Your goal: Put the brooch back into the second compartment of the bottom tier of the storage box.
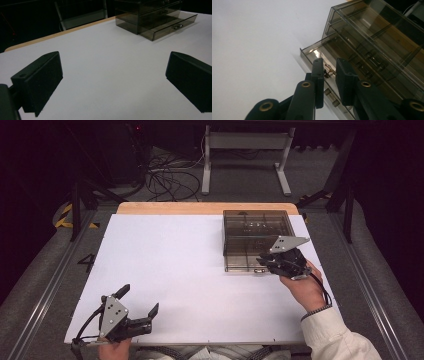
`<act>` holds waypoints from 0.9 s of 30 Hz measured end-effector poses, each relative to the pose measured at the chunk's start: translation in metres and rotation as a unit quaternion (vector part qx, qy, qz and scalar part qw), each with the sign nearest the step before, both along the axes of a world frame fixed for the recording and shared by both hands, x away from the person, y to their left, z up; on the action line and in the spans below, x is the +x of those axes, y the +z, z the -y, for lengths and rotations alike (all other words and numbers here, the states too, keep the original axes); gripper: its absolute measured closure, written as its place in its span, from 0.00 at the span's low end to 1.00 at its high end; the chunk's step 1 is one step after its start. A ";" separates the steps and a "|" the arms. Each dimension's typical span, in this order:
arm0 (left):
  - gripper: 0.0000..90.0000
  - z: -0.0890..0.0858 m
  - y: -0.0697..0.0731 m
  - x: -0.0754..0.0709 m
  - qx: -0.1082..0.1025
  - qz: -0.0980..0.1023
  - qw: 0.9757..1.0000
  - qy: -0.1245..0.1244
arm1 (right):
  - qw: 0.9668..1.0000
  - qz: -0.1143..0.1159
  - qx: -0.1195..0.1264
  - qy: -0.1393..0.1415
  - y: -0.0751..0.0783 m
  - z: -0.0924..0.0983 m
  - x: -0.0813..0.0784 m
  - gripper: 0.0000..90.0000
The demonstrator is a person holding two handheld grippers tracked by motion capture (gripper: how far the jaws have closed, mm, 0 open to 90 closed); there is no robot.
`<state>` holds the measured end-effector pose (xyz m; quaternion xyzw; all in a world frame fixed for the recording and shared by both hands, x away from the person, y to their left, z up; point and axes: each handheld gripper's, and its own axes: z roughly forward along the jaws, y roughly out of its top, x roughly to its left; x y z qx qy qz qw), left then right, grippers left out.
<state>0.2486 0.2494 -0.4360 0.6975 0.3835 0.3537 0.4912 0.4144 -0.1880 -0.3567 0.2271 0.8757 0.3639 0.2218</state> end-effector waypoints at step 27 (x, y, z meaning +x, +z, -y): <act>0.02 0.000 -0.001 0.001 0.001 0.000 1.000 -0.001 | 0.994 0.004 0.078 -0.080 -0.022 0.009 0.038 0.86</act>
